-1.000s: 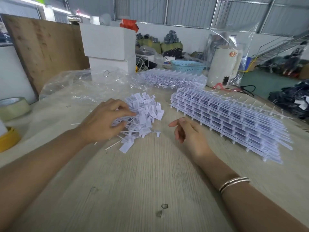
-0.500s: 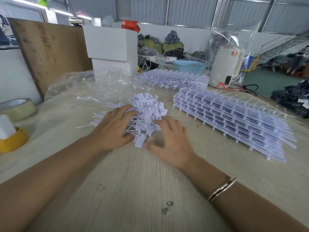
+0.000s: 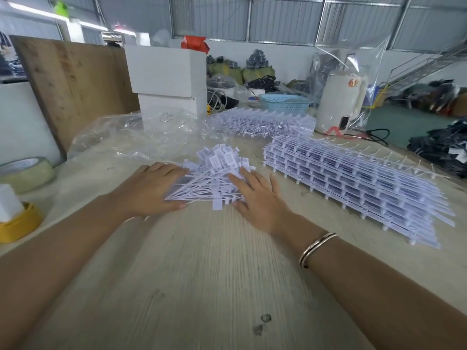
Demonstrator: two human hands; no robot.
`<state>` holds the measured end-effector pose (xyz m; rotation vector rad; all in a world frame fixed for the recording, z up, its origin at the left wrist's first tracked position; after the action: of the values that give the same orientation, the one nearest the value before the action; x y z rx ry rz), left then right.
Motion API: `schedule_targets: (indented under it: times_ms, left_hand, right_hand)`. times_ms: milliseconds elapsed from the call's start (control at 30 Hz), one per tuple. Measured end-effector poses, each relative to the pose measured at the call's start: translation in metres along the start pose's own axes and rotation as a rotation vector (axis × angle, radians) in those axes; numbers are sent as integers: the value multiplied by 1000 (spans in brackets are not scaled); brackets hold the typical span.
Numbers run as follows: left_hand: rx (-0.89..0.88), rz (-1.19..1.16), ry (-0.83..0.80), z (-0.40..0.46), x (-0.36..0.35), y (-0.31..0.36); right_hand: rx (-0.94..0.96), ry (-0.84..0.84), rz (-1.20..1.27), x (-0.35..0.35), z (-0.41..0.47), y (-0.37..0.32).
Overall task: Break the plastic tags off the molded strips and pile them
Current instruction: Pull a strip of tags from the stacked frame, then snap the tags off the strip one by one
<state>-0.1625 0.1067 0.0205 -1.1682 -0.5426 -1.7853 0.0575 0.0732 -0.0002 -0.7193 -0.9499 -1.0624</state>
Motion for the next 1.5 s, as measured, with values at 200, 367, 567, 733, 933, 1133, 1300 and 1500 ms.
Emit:
schedule_targets:
  times_ms: [200, 367, 567, 733, 933, 1133, 1300, 1500]
  left_hand:
    - [34, -141, -10, -5, 3, 11]
    - [-99, -182, 104, -4, 22, 61]
    - [-106, -499, 129, 13, 29, 159]
    - [-4, -286, 84, 49, 9, 205]
    - [-233, 146, 197, 46, -11, 185]
    - [-157, 288, 39, 33, -15, 111]
    - [-297, 6, 264, 38, 21, 173]
    - [712, -1400, -331, 76, -25, 255]
  right_hand:
    - [75, 42, 32, 2, -1, -11]
    - [93, 128, 40, 17, -12, -9]
    - [-179, 303, 40, 50, -32, 45]
    - [-327, 66, -274, 52, -40, 104]
    - [-276, -23, -414, 48, -40, 127]
    - [-250, -39, -501, 49, -41, 135]
    - [-219, -1, -468, 53, -41, 131]
    - [-264, 100, -402, 55, -46, 127]
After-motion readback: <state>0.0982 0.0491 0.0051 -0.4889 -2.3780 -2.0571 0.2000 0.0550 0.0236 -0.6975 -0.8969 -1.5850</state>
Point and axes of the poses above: each hand's wrist, its own z-axis towards the middle knuckle, its own x-axis out of the back of the hand, y = z × x, the point moved 6 cm from there along z, towards the middle knuckle, and after that the axes turned 12 degrees about y, right-handed, at the moved point
